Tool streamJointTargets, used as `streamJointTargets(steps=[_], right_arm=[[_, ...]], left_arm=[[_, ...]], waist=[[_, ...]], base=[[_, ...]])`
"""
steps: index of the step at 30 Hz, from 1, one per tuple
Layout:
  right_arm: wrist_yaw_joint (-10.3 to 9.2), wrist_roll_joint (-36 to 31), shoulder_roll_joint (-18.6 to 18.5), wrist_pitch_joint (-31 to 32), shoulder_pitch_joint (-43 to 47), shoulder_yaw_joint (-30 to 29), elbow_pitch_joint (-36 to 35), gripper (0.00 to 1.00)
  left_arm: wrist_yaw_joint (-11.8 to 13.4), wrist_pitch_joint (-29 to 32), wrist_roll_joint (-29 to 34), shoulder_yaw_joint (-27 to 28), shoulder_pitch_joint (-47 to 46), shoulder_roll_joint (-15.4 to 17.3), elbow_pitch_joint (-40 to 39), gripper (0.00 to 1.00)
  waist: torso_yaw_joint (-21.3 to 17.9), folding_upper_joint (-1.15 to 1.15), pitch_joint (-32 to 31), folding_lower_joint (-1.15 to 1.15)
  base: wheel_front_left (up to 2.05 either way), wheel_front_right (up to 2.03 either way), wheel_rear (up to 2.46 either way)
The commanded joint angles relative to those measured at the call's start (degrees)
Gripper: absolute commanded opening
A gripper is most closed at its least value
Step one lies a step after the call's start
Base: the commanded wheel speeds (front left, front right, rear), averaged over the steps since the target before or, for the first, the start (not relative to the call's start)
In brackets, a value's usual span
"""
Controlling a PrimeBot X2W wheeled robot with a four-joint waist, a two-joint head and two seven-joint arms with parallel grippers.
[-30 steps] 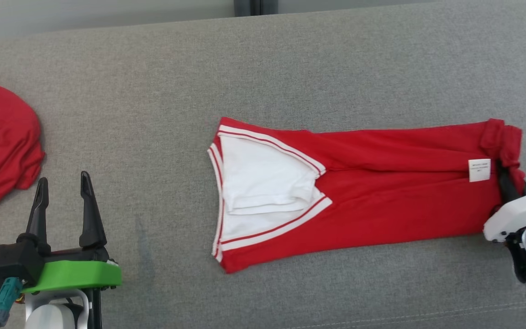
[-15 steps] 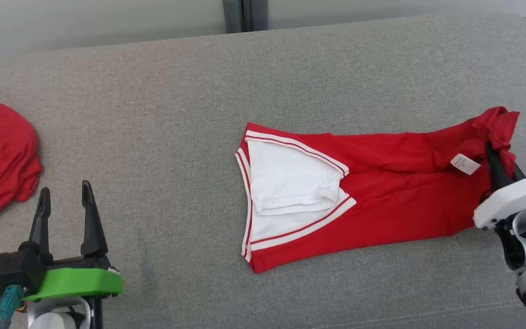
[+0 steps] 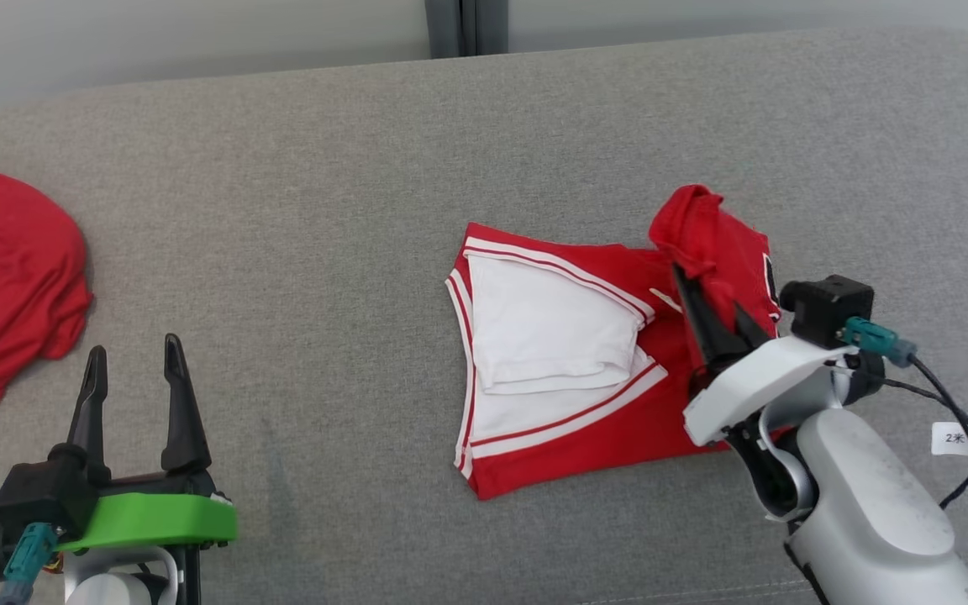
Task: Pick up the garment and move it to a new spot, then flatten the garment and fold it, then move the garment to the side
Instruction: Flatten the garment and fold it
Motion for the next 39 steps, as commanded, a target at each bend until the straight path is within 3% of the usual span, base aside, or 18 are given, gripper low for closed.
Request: streamJointTargets(steps=[1,10,21,22,23,31,39], right_arm=[[-0.07,-0.31,0.96,0.24,0.51,0.33,-0.24,0.0],[-0.07,-0.08,6.08,0.18,-1.88,4.8,2.4,0.0],[-0.06,5.29,7.0,-2.86,-5.2,10.31,9.17,0.0],[-0.06,5.62,6.99,-3.19,-5.54,10.8,9.65,0.29],[-0.06,5.95,7.03,-3.36,-5.91,11.61,10.5,1.0],[-0.06,1.82,6.73,-6.78,-8.58,7.93,13.71,1.0],[-0.06,-3.29,1.75,-7.48,-4.76,-1.33,8.12,1.0]], left_arm=[[0.38,-0.18,-0.32,-0.33,-0.66,0.08,0.18,1.0],[0.84,-0.18,-1.36,-1.42,-1.9,0.08,0.61,1.0],[1.24,-0.18,-2.2,-2.52,-2.95,0.08,1.09,1.0],[1.22,-0.18,-2.19,-2.56,-2.97,0.08,1.14,1.0],[1.24,-0.18,-2.25,-2.59,-3.02,0.08,1.24,1.0],[1.48,-0.18,-1.89,-2.09,-2.12,0.08,1.38,1.0],[1.43,-0.18,-1.5,-1.95,-1.02,0.08,1.09,1.0]], waist=[[0.71,0.0,0.38,0.0],[2.95,0.0,1.3,0.0],[4.84,0.0,2.29,0.0],[4.89,0.0,2.33,0.0],[4.93,0.0,2.34,0.0],[3.93,0.0,1.2,0.0],[2.71,0.0,-0.26,0.0]], base=[[0.0,0.0,0.0],[0.0,0.0,0.0],[0.0,0.0,0.0],[0.0,0.0,0.0],[0.0,0.0,0.0],[0.0,0.0,0.0],[0.0,0.0,0.0]])
